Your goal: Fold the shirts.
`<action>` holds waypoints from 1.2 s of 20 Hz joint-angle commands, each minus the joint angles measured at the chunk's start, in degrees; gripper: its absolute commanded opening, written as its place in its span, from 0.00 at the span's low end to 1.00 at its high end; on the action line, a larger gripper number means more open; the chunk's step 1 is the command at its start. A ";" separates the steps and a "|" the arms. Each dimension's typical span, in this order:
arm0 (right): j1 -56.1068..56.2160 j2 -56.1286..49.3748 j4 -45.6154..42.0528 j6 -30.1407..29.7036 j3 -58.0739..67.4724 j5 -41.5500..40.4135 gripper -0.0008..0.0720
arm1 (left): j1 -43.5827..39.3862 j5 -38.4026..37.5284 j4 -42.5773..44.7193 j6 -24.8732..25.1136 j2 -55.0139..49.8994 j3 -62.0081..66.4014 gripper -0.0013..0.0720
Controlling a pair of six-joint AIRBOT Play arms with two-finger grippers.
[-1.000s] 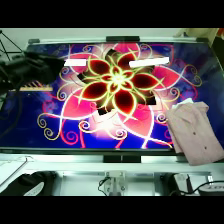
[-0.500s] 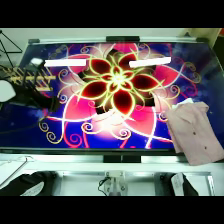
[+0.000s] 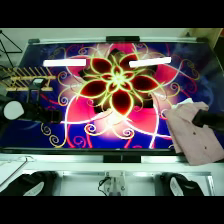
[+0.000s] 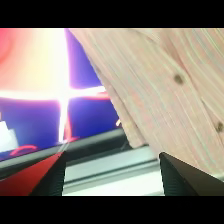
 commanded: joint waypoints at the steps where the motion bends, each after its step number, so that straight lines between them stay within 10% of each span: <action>1: 7.61 -0.07 -1.16 0.37 -0.83 -5.70 0.95 | 0.02 2.27 -0.63 -1.95 0.90 -1.51 0.78; 24: 8.76 -0.07 -1.16 0.37 -0.83 -6.51 0.95 | 0.02 2.27 -0.66 -1.97 0.85 -1.51 0.78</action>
